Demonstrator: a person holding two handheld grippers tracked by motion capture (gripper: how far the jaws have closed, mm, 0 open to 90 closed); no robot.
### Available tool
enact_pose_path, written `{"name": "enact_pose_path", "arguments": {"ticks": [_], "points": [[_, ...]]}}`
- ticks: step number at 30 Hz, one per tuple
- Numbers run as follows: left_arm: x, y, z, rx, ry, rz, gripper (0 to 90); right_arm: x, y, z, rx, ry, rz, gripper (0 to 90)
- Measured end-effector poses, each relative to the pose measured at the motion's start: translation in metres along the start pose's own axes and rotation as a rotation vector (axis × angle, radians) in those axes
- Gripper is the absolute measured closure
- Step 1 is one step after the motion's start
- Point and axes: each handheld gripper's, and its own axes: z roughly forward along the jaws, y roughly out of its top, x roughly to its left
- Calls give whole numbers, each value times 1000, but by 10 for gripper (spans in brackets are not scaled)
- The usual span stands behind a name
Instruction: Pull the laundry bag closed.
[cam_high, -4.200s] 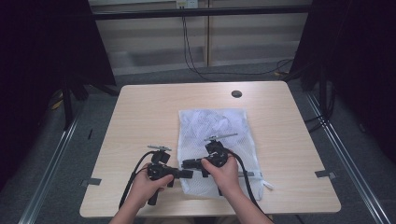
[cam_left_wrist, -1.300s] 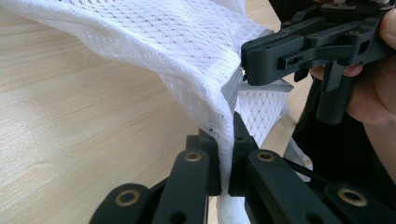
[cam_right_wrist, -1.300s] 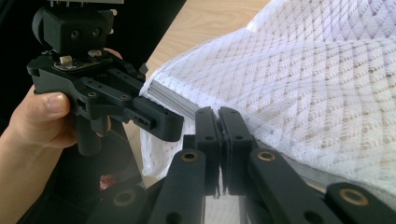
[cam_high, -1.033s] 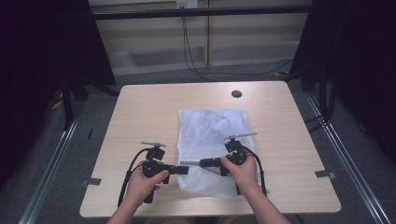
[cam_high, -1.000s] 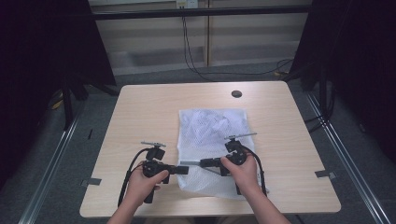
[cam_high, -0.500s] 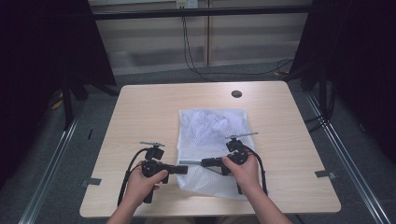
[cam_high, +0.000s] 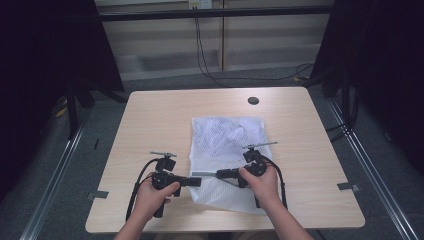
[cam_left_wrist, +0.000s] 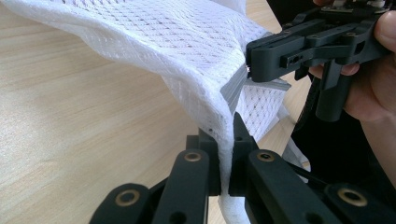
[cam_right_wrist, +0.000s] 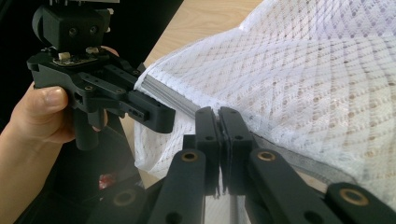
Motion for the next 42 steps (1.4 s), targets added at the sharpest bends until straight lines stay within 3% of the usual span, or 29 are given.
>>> {"name": "enact_pose_path", "arguments": {"ticks": [9,18,42], "points": [[1,0,-2,6,5,11,886,-1,-1,-2,0,-6,2,876],[1,0,-2,-8,3,-7,886,-3,-1,-3,0,-2,9,876],[1,1,-2,0,3,-5,886,-8,-3,-8,0,-12,18,876]]}}
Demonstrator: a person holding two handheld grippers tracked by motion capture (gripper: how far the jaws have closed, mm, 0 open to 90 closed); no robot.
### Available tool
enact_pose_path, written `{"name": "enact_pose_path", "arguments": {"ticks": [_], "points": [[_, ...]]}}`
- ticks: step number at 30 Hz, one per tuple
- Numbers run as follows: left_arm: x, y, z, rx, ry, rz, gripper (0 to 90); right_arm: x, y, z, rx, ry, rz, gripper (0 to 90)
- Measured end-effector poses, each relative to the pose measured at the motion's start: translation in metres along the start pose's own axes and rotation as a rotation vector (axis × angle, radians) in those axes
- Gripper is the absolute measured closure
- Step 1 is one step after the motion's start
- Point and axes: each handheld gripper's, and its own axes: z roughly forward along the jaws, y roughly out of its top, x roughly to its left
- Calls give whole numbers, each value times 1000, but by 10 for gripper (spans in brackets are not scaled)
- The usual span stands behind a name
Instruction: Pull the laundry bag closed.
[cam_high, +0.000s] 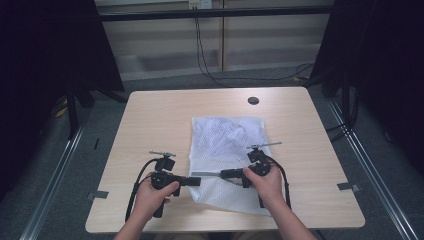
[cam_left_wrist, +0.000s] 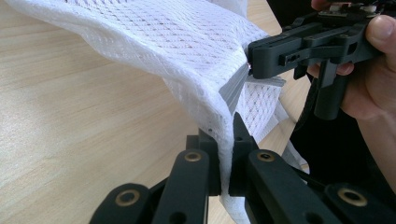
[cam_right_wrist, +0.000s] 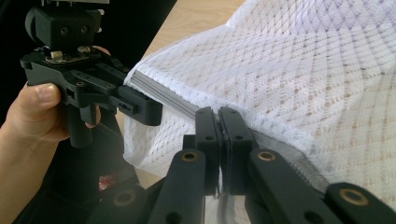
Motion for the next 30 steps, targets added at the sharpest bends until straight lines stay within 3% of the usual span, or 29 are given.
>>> {"name": "enact_pose_path", "arguments": {"ticks": [30], "points": [[1,2,-5,-2,6,-5,887,-5,0,-6,9,-10,4,877]]}}
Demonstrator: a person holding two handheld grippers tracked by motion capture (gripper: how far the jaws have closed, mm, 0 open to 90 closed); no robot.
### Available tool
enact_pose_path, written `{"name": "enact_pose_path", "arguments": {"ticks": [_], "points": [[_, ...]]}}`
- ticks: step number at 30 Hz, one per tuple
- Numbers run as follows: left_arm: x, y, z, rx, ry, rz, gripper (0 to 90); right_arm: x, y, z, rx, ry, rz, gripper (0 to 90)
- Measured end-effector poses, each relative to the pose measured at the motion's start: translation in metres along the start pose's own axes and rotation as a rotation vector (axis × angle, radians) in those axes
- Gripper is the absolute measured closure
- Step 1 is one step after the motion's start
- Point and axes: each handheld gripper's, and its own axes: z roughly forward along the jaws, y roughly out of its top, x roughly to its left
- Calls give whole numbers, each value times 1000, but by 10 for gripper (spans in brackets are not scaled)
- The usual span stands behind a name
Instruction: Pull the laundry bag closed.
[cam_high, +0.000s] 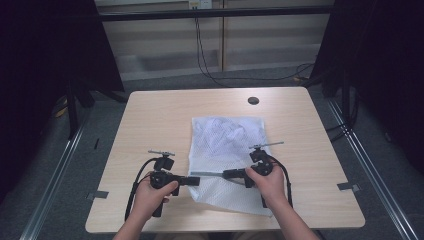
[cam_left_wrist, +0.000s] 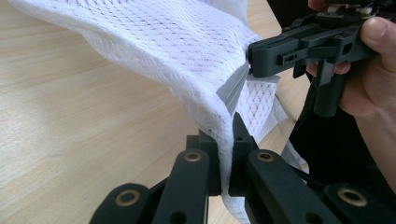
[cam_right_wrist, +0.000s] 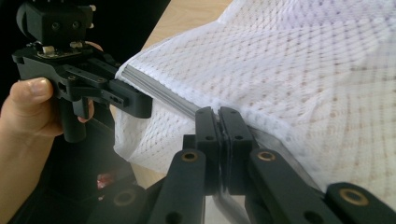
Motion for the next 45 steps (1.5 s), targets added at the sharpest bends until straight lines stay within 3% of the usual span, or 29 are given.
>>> {"name": "enact_pose_path", "arguments": {"ticks": [36,45], "points": [[-1,0,-2,4,-6,-6,887,-7,-2,-10,-20,7,14,877],[-1,0,-2,5,-7,-6,887,-10,-4,-15,-20,-11,21,877]]}}
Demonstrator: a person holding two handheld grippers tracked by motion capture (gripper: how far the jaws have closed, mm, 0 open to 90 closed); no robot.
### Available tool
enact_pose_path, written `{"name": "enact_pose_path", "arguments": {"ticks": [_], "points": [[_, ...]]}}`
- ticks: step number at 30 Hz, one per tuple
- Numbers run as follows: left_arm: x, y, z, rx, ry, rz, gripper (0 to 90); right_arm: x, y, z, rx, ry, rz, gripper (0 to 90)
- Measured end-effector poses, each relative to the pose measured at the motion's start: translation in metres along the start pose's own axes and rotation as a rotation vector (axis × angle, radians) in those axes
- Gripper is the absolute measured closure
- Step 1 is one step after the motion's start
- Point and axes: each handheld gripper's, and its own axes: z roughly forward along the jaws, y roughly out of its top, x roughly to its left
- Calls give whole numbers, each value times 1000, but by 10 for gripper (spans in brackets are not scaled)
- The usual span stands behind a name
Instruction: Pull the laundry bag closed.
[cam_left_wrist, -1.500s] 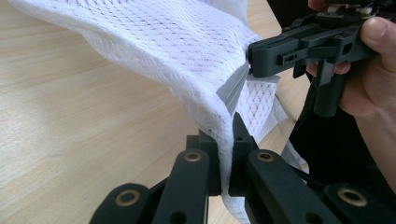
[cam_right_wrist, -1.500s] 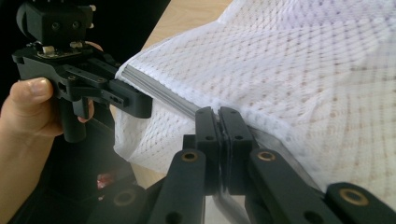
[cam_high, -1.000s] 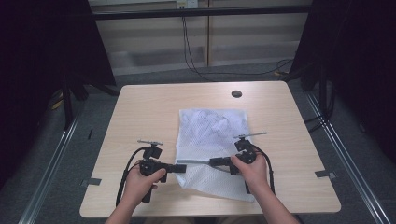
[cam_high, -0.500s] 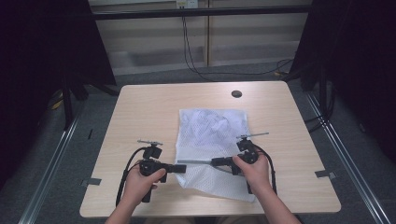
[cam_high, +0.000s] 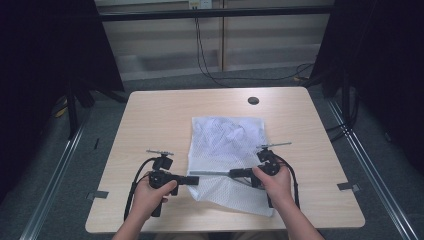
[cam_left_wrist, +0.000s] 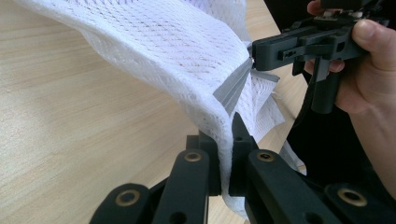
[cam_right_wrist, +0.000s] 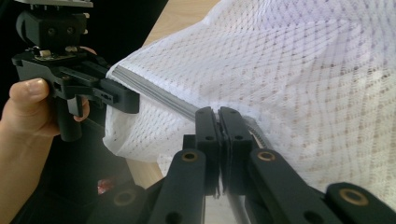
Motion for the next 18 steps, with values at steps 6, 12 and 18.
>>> {"name": "enact_pose_path", "arguments": {"ticks": [6,12,18], "points": [[-1,0,2,0,1,-4,887,-1,-1,-2,0,5,-3,876],[-1,0,2,1,1,-7,887,-2,-1,-2,-1,10,2,876],[-1,0,2,0,7,-3,887,-3,-1,-3,-4,13,7,876]]}}
